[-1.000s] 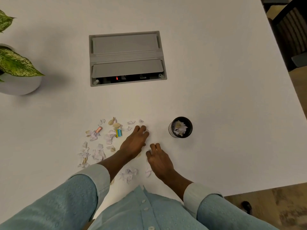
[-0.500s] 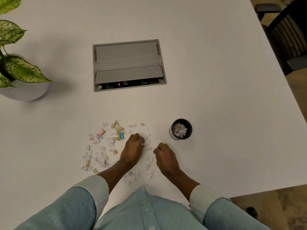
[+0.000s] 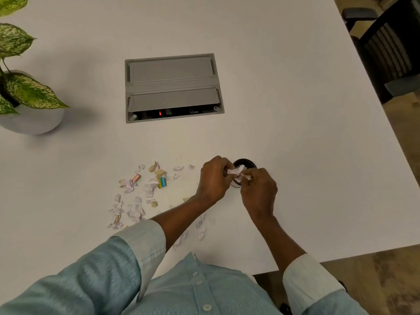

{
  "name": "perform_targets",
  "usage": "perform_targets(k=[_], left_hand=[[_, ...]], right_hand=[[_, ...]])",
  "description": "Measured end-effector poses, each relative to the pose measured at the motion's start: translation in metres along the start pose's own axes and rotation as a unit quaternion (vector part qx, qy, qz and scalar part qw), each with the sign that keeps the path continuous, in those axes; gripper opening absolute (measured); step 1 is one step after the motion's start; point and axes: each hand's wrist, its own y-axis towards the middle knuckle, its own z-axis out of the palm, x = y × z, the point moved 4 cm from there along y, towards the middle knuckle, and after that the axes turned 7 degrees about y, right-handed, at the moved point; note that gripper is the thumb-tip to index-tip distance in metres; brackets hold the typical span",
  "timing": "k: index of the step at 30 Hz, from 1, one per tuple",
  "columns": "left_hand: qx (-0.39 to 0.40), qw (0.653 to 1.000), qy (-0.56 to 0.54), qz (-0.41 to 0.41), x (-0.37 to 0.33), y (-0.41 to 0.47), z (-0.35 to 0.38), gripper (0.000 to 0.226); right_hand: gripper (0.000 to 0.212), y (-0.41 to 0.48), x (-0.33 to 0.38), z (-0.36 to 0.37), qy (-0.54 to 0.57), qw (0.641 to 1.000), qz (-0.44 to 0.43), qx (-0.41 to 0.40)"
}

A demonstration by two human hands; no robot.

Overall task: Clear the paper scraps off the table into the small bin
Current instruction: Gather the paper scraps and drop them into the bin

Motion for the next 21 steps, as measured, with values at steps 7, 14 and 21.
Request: perform_targets(k=[7, 14, 21], left_hand=[[0.026, 0.999, -0.002, 0.034, -0.023, 0.007, 0.016, 0.01], [0.025, 0.998, -0.003, 0.061, -0.017, -0.002, 0.016, 0.024], [0.073, 0.993, 0.096, 0.002, 0.057, -0.038, -0.007, 0.038]], right_hand=[[0.028, 0.02, -0.015, -0.008, 0.011, 0.999, 0.025, 0.037], [0.031, 0.02, -0.018, -0.005, 0.029, 0.998, 0.013, 0.045], [0.021, -0.014, -0.005, 0.011, 0.074, 0.988, -0.065, 0.119]])
